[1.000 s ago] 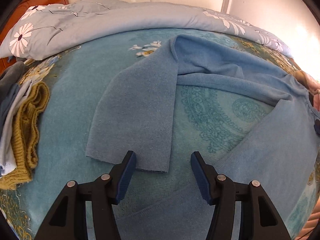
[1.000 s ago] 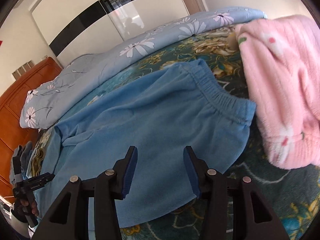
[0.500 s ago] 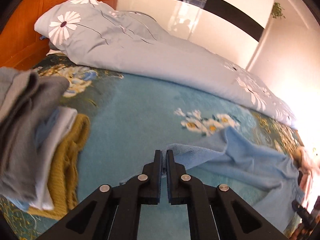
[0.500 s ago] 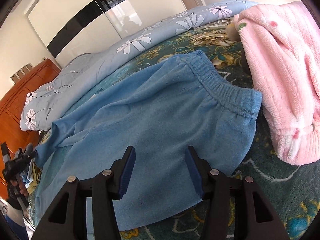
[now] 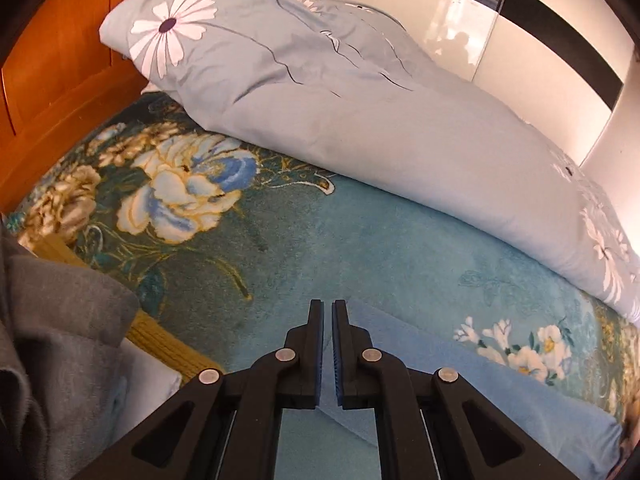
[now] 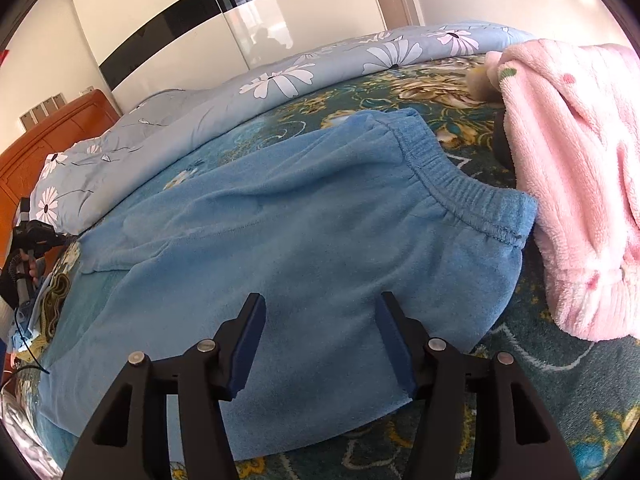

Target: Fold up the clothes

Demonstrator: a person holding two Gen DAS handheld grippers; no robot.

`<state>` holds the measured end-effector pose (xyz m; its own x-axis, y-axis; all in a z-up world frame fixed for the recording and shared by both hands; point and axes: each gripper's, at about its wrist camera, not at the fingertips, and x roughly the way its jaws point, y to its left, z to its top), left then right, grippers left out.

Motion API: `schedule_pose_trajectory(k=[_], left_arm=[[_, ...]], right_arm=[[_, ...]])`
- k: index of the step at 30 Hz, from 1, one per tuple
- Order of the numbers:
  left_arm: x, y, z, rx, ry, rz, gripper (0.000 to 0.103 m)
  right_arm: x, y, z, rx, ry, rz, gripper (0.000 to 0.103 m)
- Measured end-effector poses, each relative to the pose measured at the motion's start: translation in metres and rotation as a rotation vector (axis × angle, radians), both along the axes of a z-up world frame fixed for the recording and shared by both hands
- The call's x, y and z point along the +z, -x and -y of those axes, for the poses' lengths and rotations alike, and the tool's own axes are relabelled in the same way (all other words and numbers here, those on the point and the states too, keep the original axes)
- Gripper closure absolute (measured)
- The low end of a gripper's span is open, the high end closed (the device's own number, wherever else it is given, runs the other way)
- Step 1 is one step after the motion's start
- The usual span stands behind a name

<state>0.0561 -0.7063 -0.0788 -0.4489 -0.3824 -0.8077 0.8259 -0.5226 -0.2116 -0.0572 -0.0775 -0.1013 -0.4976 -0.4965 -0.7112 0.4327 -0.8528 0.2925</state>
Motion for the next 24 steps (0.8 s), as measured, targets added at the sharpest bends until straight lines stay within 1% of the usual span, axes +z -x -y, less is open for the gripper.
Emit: schedule_pose_trajectory(k=[1,4,6,9,11,14,17,18,19,20,21,22,23,24], left_arm=[[-0.006,-0.004,0.001,0.01,-0.039,-0.01,0.098],[-0.028,-0.014,-0.006,-0.007,-0.188,-0.027,0.097],[-0.04,-0.02,-0.013,-0.017,-0.259,-0.044,0.097],[-0.054,-0.024,-0.02,-0.003,-0.311,-0.062,0.097],[-0.064,-0.026,-0.018,0.032,-0.351,-0.081,0.097],[-0.077,-0.027,-0.013,0.089,-0.411,-0.128,0.094],[-0.08,-0.03,-0.013,0.149,-0.439,-0.164,0.094],[-0.078,-0.03,-0.016,0.162,-0.435,-0.165,0.092],[-0.075,-0.029,-0.019,0.166,-0.412,-0.154,0.089],[-0.071,-0.028,-0.022,0.17,-0.375,-0.133,0.078],[-0.068,-0.027,-0.025,0.178,-0.338,-0.111,0.061],[-0.065,-0.027,-0.027,0.192,-0.301,-0.086,0.056],[-0.064,-0.027,-0.028,0.2,-0.283,-0.081,0.054],[-0.066,-0.027,-0.027,0.2,-0.288,-0.098,0.054]], right_arm=[[0.0,0.0,0.0,0.002,-0.003,-0.001,0.044],[-0.001,0.0,0.002,0.002,-0.002,-0.002,0.042],[0.0,-0.001,0.004,-0.001,-0.006,-0.005,0.038],[0.0,-0.003,0.008,-0.006,-0.025,-0.013,0.037],[0.001,-0.003,0.01,-0.009,-0.038,-0.017,0.037],[0.001,-0.002,0.008,-0.009,-0.026,-0.006,0.037],[0.001,0.001,0.004,-0.008,0.005,0.013,0.037],[0.001,0.001,0.003,-0.006,0.01,0.015,0.037],[0.001,0.002,0.003,-0.004,0.013,0.015,0.037],[0.0,0.001,0.004,-0.003,0.01,0.012,0.037],[0.0,0.001,0.004,-0.002,0.005,0.006,0.037],[0.0,0.0,0.005,-0.001,-0.001,0.0,0.037],[0.0,-0.001,0.006,0.0,-0.006,-0.003,0.037],[0.0,-0.001,0.006,0.001,-0.011,-0.005,0.037]])
